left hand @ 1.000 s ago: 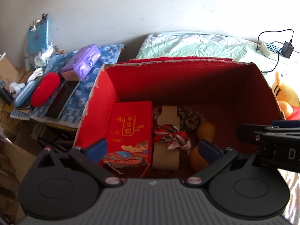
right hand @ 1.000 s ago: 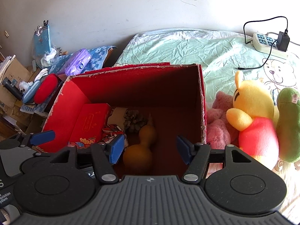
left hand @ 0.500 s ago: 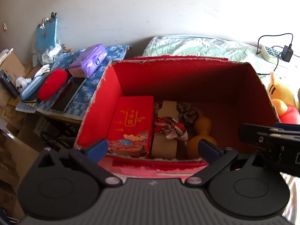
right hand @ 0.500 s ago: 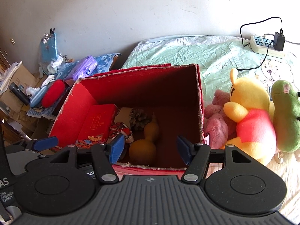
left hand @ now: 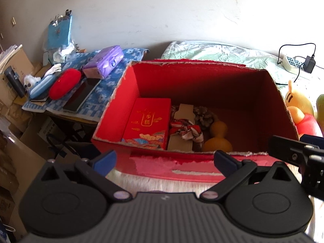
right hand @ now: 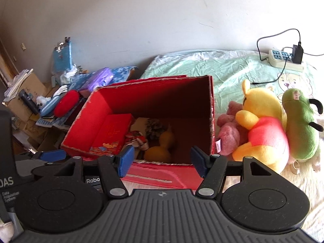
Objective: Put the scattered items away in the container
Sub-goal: 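Withdraw the right tool up out of the red box, then move the open right tool down to the clear tape roll, then close the right tool on the rim of the tape roll, then lift the tape roll with the right tool and carry it over the box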
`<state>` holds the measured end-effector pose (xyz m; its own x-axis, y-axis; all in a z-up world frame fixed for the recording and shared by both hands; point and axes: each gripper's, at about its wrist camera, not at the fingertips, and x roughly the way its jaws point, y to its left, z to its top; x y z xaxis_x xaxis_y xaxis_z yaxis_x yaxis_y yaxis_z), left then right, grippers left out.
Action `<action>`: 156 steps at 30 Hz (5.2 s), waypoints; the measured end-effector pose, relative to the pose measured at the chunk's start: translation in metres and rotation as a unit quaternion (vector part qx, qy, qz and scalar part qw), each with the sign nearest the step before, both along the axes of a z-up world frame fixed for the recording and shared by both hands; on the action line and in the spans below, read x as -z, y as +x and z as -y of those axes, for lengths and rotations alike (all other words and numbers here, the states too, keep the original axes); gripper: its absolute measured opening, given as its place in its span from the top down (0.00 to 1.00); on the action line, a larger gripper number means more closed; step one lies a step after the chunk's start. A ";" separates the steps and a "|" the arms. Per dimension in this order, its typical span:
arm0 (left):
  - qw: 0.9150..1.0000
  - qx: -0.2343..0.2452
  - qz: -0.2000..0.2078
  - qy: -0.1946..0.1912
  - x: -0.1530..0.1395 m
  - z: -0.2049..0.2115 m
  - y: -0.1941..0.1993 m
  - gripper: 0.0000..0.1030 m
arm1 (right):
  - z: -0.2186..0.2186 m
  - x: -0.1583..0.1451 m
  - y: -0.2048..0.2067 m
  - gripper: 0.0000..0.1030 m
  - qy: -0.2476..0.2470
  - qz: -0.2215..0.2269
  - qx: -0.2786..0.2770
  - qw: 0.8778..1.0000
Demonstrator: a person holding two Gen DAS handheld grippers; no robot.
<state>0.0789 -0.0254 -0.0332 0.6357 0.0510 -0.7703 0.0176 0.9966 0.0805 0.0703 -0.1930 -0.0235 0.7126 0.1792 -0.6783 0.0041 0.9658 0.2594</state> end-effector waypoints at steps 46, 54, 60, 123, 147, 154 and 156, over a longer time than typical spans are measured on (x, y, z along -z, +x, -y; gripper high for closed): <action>0.990 0.099 -0.077 -0.060 0.074 -0.092 -0.037 0.08 | -0.082 0.059 -0.030 0.45 0.010 -0.091 0.043 0.995; 0.985 0.103 -0.109 -0.085 0.090 -0.099 -0.024 0.34 | -0.092 0.065 -0.021 0.50 0.017 -0.100 0.027 0.994; 0.983 0.102 -0.122 -0.092 0.098 -0.098 -0.019 0.38 | -0.101 0.071 -0.007 0.55 0.005 -0.116 -0.003 0.993; 0.973 0.174 -0.125 -0.089 0.104 -0.055 -0.013 0.63 | -0.088 0.081 -0.003 0.94 -0.001 -0.149 -0.018 0.989; 0.978 0.178 -0.068 -0.085 0.041 -0.021 -0.039 0.72 | -0.045 0.040 -0.027 0.94 0.018 -0.112 -0.052 0.992; 0.983 0.152 -0.036 -0.097 0.008 -0.001 -0.047 0.72 | -0.022 0.009 -0.030 0.94 0.023 -0.077 -0.090 0.993; 0.984 0.147 -0.026 -0.097 0.001 0.005 -0.049 0.72 | -0.013 0.002 -0.030 0.93 0.027 -0.070 -0.096 0.993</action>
